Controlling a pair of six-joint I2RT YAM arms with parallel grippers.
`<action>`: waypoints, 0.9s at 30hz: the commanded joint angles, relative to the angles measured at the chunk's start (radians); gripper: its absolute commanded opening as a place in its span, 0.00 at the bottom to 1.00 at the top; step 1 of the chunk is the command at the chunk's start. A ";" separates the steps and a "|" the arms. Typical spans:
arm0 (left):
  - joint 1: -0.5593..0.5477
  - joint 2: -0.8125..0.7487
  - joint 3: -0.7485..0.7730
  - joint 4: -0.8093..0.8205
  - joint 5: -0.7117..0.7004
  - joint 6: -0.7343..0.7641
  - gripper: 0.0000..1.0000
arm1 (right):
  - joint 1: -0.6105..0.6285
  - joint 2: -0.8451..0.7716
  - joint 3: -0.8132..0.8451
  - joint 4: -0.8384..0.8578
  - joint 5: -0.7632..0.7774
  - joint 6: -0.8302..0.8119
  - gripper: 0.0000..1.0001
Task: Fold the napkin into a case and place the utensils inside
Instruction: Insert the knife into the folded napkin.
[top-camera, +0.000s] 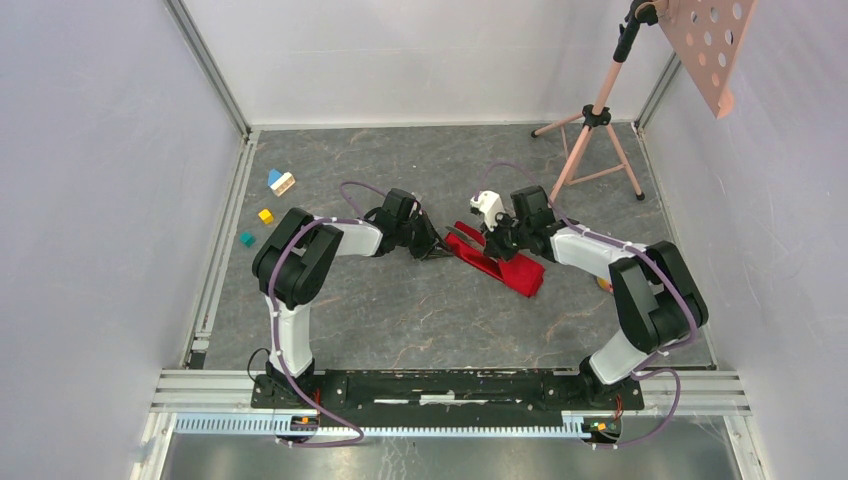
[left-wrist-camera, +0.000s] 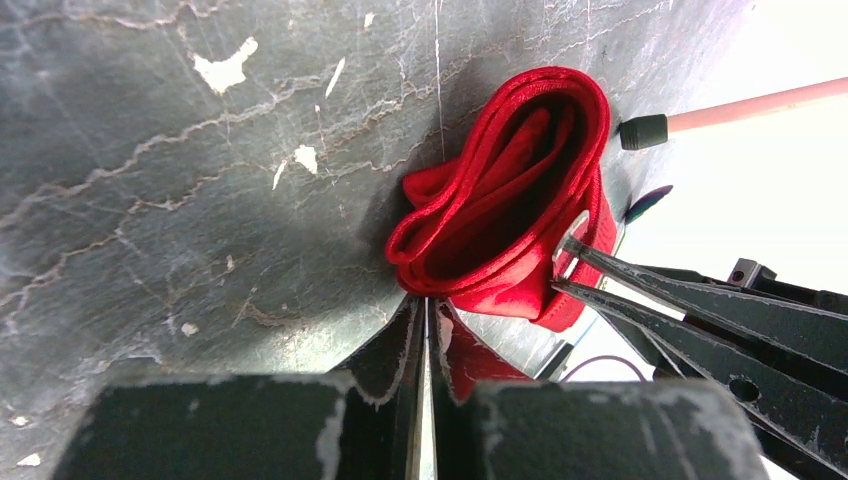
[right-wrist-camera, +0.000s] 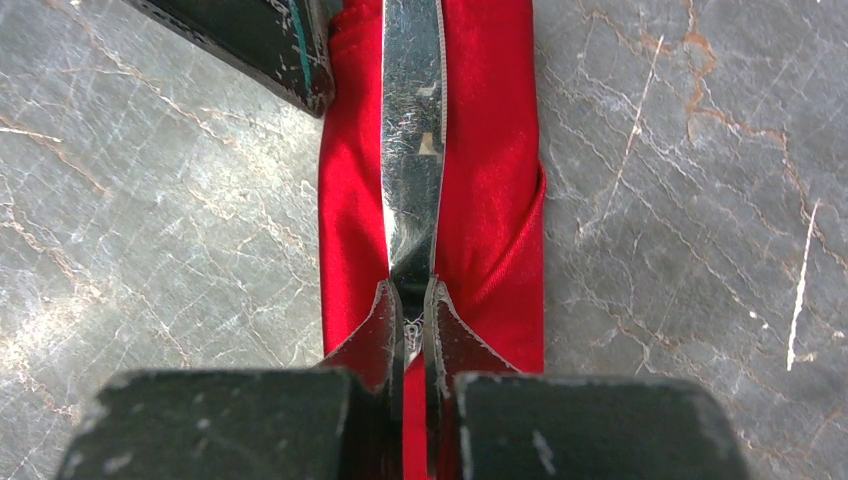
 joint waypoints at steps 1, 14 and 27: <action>0.007 0.006 0.005 0.019 -0.008 -0.008 0.09 | 0.006 -0.046 -0.003 -0.012 0.053 -0.015 0.00; 0.007 0.003 0.001 0.016 -0.010 -0.003 0.09 | 0.006 -0.067 -0.036 -0.001 0.109 -0.001 0.01; 0.004 -0.032 -0.003 0.008 0.002 0.021 0.14 | 0.006 -0.109 -0.053 0.037 0.099 0.055 0.00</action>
